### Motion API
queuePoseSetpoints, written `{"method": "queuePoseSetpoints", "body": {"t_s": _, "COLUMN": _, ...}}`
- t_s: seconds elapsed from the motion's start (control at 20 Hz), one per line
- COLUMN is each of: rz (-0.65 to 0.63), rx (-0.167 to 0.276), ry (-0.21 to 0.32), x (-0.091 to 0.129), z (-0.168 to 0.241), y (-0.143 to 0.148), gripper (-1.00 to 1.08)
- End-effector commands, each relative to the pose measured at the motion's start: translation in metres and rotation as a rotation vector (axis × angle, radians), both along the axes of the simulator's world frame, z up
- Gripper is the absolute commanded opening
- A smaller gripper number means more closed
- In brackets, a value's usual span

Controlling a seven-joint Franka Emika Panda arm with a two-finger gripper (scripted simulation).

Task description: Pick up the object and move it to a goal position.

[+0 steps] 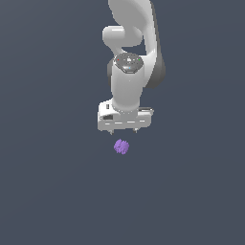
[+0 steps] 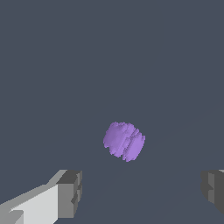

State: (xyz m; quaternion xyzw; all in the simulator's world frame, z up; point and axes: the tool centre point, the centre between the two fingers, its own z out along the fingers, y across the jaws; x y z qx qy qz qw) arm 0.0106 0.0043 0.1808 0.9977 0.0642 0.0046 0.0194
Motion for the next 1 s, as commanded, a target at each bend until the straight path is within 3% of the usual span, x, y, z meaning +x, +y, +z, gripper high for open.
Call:
{"method": "queuePoseSetpoints", "body": {"t_s": 0.0, "rz": 0.038, "rx": -0.001, "ry": 0.002, "x": 0.000, "z": -0.003, "y": -0.001, "gripper": 1.00}}
{"method": "queuePoseSetpoints", "body": {"t_s": 0.95, "rz": 0.510, "rx": 0.003, "ry": 0.026, "x": -0.001, "z": -0.043, "y": -0.006, "gripper": 1.00}}
